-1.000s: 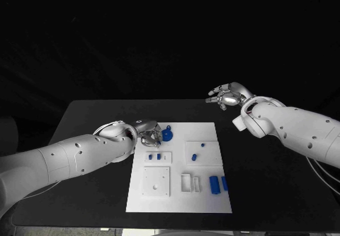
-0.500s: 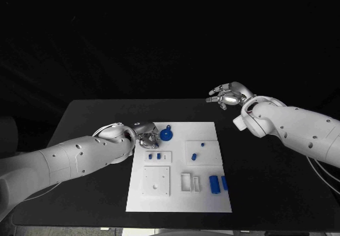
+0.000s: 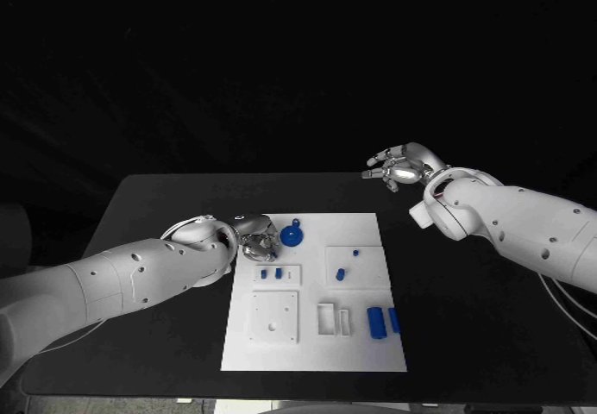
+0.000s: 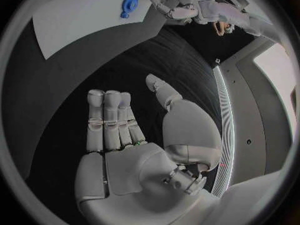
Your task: Assemble the parts on the task board
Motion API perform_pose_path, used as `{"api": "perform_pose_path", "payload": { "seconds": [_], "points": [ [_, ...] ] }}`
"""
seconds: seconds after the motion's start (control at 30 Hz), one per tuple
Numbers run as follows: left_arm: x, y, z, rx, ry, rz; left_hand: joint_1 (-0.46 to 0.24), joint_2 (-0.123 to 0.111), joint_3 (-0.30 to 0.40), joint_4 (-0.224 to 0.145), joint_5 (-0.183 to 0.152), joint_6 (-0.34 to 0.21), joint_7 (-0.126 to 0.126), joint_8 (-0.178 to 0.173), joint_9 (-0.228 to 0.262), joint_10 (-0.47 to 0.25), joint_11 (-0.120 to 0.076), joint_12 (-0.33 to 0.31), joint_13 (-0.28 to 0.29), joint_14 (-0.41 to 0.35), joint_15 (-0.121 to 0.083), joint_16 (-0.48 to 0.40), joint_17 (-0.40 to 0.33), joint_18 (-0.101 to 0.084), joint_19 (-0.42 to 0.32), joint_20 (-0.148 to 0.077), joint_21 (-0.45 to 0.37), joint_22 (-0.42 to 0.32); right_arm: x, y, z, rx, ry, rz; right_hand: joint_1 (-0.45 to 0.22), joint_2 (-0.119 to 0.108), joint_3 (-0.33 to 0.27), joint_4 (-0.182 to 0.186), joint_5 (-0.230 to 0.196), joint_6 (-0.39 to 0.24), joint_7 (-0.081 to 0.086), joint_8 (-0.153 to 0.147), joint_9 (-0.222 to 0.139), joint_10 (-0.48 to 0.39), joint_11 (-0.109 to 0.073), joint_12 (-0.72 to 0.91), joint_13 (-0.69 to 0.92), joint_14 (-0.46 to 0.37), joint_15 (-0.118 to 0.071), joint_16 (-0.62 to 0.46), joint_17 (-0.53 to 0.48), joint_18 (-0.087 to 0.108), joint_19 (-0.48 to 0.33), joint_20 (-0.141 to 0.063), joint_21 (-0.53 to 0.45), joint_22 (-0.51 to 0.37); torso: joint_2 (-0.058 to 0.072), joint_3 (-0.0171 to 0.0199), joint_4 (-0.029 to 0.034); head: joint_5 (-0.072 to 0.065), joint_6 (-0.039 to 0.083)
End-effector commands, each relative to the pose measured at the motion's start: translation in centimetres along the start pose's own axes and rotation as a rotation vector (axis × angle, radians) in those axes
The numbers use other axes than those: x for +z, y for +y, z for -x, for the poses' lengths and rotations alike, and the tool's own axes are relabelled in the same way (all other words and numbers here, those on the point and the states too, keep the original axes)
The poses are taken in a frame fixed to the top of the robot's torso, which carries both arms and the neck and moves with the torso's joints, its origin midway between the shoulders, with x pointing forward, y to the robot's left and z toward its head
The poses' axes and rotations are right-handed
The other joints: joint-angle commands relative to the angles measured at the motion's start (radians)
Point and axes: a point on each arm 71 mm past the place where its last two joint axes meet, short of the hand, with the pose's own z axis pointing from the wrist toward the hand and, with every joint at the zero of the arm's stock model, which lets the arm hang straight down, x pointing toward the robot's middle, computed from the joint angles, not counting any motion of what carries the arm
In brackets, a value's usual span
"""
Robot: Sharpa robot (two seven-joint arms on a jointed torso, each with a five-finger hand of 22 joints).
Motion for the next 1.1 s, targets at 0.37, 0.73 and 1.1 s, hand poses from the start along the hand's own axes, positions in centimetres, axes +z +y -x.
{"api": "perform_pose_path", "payload": {
  "seconds": [0.37, 0.73, 1.1],
  "points": [
    [0.0, 0.3, -0.1, 0.006, 0.013, 0.009, 0.003, 0.011, 0.008, -0.002, -0.002, 0.005, 0.0, 0.002, 0.001, 0.014, 0.003, 0.0, 0.001, 0.006, -0.005, 0.0, -0.001, 0.086, 0.001, -0.024, 0.004, -0.001, 0.0, 0.1, -0.1, 0.001, 0.009, 0.011, -0.007, 0.001, -0.003, -0.001, 0.006, 0.0, 0.005, 0.005, -0.001, -0.009, -0.001, 0.006, -0.002, -0.007, 0.0, 0.005, -0.002, 0.068, 0.01, 0.001, -0.005, 0.002, 0.0, -0.0006, 0.0005, -0.001, 0.0],
    [0.4, -0.5, -0.6, 0.0, 0.027, -0.008, 0.002, 0.012, 0.008, -0.003, -0.004, 0.005, 0.0, 0.002, 0.001, 0.015, 0.003, -0.001, 0.001, 0.007, -0.005, 0.001, -0.001, 0.086, 0.002, -0.025, 0.005, -0.001, 0.0, 0.1, -0.1, 0.001, 0.011, 0.012, -0.007, 0.001, -0.003, -0.001, 0.006, 0.0, 0.005, 0.005, -0.002, -0.01, -0.001, 0.007, -0.003, -0.007, 0.0, 0.005, -0.002, 0.068, 0.01, 0.001, -0.005, 0.003, 0.0, -0.0005, -0.0004, -0.001, -0.002],
    [0.5, -0.6, -0.8, 0.009, 0.037, 0.011, -0.003, 0.01, 0.008, -0.005, 0.009, 0.006, 0.0, 0.001, 0.0, 0.022, 0.001, -0.003, 0.003, 0.008, -0.007, 0.003, -0.001, 0.085, 0.004, -0.027, 0.007, -0.001, 0.0, 0.1, -0.2, 0.001, 0.012, 0.011, -0.007, 0.001, -0.004, -0.001, 0.006, 0.0, 0.005, 0.005, -0.002, -0.01, -0.001, 0.008, -0.004, -0.008, 0.0, 0.005, -0.003, 0.068, 0.01, 0.001, -0.005, 0.003, 0.0, 0.0009, -0.0001, -0.004, -0.003]
  ]
}}
